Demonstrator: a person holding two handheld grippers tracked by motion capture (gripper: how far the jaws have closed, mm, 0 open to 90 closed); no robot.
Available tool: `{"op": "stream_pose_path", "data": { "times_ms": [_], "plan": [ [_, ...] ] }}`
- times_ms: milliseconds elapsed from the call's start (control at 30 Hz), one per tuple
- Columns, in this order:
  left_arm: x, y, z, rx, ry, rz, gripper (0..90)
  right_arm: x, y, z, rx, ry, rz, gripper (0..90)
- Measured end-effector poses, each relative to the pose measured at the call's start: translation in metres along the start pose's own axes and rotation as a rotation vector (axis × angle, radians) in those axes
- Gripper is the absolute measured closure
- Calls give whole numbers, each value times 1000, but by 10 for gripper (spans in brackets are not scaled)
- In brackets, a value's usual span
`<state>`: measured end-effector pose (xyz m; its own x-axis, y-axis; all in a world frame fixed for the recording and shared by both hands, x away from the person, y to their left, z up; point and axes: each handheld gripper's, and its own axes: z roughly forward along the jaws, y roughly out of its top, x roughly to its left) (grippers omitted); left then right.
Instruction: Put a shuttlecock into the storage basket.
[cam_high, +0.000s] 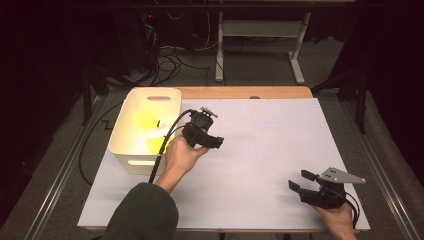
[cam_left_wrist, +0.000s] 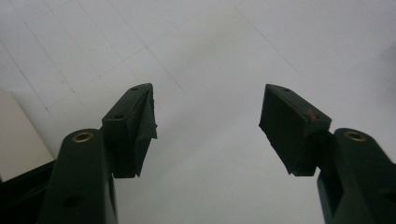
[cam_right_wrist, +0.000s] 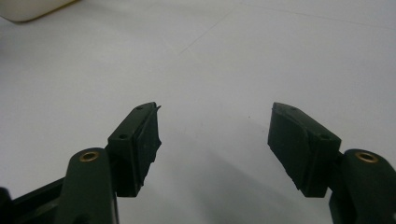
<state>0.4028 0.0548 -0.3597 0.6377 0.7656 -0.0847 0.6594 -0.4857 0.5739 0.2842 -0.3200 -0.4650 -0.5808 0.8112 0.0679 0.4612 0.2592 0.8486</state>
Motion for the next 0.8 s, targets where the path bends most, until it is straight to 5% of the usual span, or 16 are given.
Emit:
{"op": "stream_pose_path", "data": {
  "times_ms": [800],
  "plan": [
    [-7, -14, 14, 15, -25, -2, 364, 0, 0, 0, -1, 1, -1, 345]
  ]
}}
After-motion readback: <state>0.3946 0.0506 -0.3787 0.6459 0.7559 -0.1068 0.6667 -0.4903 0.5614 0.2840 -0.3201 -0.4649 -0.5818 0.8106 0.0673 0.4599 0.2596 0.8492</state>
